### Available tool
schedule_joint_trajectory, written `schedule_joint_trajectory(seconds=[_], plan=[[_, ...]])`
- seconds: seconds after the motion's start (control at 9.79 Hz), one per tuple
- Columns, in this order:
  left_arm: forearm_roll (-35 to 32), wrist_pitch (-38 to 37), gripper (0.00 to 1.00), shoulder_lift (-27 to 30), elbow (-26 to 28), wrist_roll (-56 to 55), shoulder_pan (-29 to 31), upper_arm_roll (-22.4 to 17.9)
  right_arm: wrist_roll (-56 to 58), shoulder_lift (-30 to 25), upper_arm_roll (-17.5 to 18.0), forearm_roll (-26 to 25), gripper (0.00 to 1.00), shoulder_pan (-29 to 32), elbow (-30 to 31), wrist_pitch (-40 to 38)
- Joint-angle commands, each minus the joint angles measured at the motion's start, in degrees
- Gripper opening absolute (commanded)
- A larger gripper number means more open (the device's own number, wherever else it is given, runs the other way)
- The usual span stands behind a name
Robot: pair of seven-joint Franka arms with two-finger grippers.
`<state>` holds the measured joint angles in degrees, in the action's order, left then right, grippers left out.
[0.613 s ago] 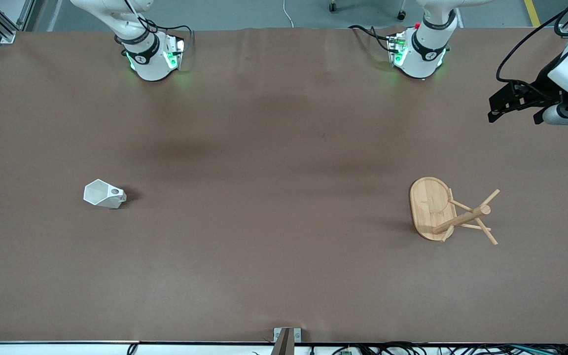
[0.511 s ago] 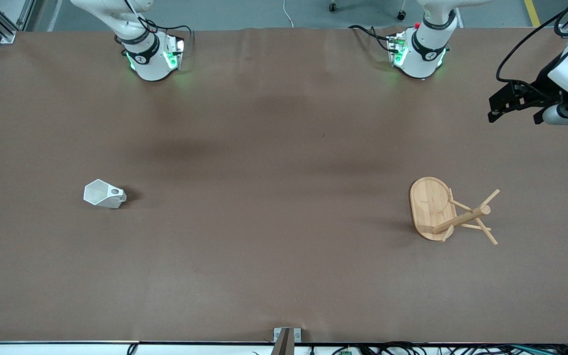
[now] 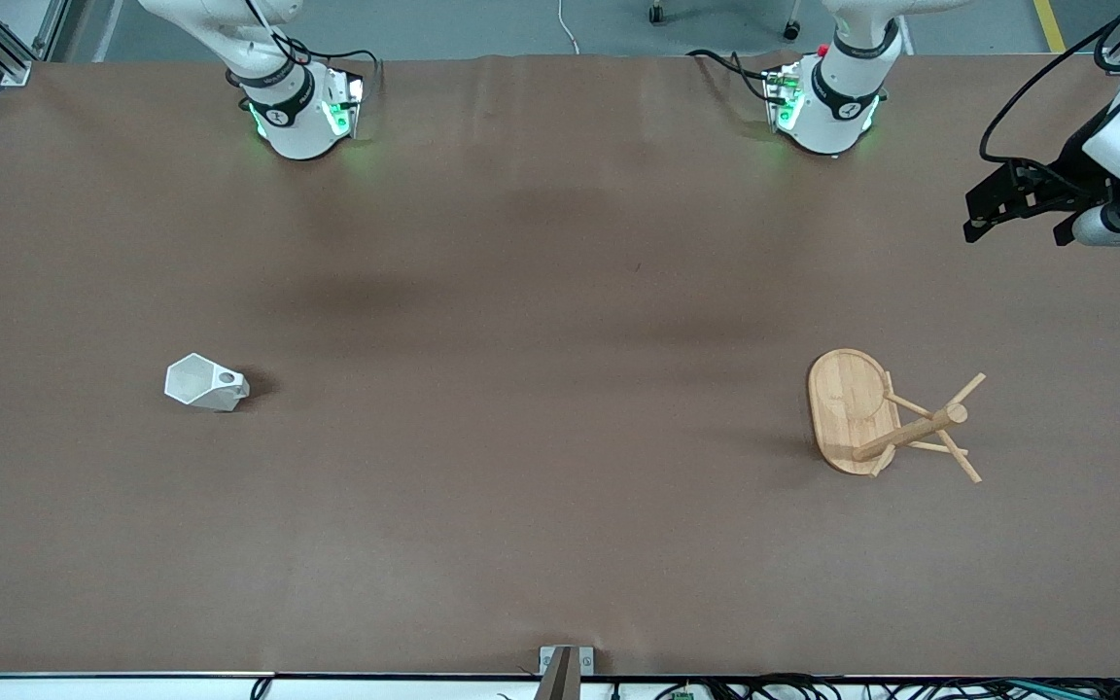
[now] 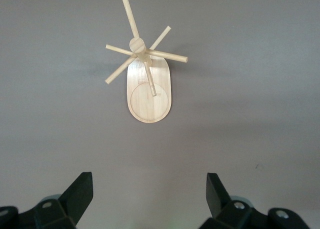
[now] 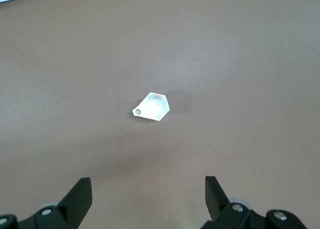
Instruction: Hang cup on rack
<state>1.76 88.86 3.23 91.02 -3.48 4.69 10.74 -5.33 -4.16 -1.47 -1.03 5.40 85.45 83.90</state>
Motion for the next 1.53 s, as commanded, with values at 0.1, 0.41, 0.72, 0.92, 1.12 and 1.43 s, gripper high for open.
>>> schedule_joint_trajectory(seconds=[0.1,0.41,0.72,0.92,1.12,1.43], plan=[[0.0,-0.18,1.0,-0.95,0.56,0.85,0.41,0.08,0.76,0.38,0.07,0.33,1.0,0.05,-0.72,-2.6],[-0.09,-0.79,1.0,-0.95,0.56,0.85,0.32,-0.01,3.74,3.97,-0.02,0.15,1.0,0.31,1.11,-1.64],[-0.09,-0.88,1.0,-0.95,0.56,0.85,0.14,0.25,5.84,6.69,-0.11,0.06,1.0,0.84,11.2,8.78],[-0.09,-0.79,1.0,-1.38,-0.22,0.85,0.14,0.34,8.58,10.64,-0.11,0.15,1.0,1.72,15.78,16.78],[-0.09,-0.79,1.0,-1.47,-0.23,0.76,-0.29,0.34,13.73,14.07,-0.11,0.06,1.0,1.98,21.05,26.87],[-0.09,-0.79,1.0,-1.47,-0.23,0.15,-0.38,1.04,18.22,18.64,-0.2,0.06,1.0,3.21,30.45,45.06]])
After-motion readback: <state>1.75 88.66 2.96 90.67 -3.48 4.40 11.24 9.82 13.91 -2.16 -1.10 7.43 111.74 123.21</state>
